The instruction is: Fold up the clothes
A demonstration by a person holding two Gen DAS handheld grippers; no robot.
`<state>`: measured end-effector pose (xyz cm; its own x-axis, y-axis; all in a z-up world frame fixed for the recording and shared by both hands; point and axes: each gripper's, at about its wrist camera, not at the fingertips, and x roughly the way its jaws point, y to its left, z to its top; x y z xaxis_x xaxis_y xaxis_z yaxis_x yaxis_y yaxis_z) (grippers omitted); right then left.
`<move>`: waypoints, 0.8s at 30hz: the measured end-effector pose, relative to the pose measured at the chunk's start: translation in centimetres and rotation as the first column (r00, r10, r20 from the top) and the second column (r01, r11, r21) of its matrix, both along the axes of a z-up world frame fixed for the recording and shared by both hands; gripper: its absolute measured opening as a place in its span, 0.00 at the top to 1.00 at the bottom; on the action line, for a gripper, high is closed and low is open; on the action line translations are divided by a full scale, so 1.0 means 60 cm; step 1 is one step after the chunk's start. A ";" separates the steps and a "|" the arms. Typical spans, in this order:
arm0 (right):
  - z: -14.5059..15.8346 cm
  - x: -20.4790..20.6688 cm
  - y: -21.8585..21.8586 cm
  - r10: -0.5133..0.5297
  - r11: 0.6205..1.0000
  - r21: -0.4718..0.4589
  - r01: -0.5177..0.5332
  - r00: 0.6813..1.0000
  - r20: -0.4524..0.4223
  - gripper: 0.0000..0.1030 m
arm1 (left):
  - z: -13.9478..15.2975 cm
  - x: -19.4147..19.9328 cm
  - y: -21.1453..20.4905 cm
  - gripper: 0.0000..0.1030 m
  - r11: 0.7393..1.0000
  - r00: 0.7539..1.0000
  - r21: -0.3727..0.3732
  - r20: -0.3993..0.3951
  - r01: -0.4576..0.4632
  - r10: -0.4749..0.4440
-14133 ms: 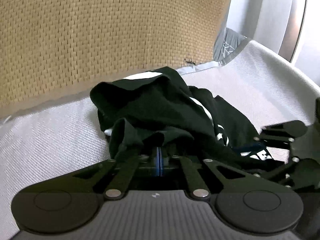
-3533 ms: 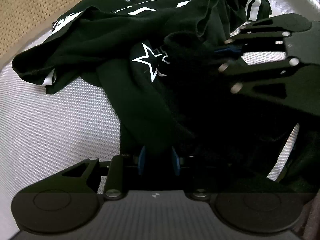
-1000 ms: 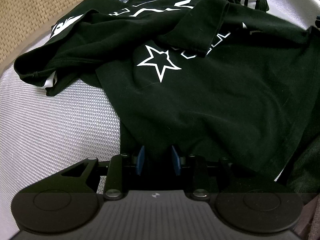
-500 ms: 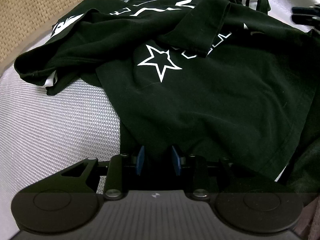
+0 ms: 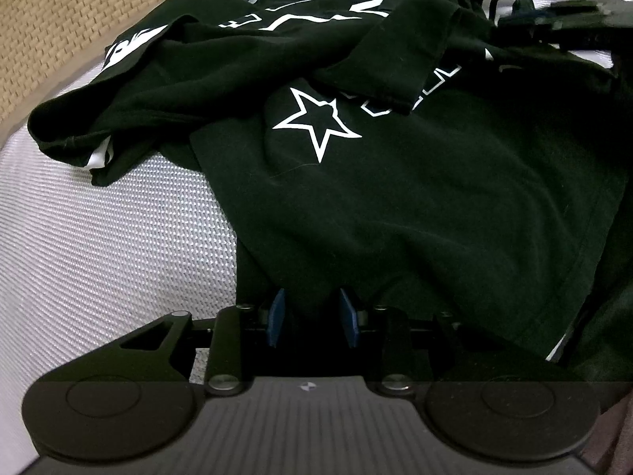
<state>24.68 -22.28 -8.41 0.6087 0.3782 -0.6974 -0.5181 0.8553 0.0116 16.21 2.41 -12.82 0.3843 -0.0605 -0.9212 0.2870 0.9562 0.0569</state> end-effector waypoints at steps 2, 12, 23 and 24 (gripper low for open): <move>-0.010 0.002 0.005 0.009 1.000 -0.013 -0.009 1.000 -0.003 0.61 | 0.000 0.000 -0.004 0.67 1.000 1.000 0.014 0.000 0.008 -0.008; -0.054 0.050 0.011 0.000 0.998 0.064 0.009 0.991 -0.132 0.60 | -0.001 0.004 -0.002 0.67 1.000 1.000 0.015 -0.006 0.006 -0.006; -0.053 0.025 0.024 0.038 0.999 0.027 -0.038 0.999 -0.033 0.91 | 0.000 0.001 -0.004 0.67 1.000 1.000 0.016 -0.003 0.006 -0.006; -0.051 0.021 0.025 0.036 0.999 0.008 -0.036 0.999 -0.014 0.93 | 0.000 0.001 -0.003 0.67 1.000 1.000 0.016 -0.002 0.006 -0.006</move>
<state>25.97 -20.76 -11.45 0.5845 0.4047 -0.7033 -0.5481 0.8360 0.0255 16.27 2.23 -12.81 0.3817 -0.0481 -0.9230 0.2932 0.9534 0.0716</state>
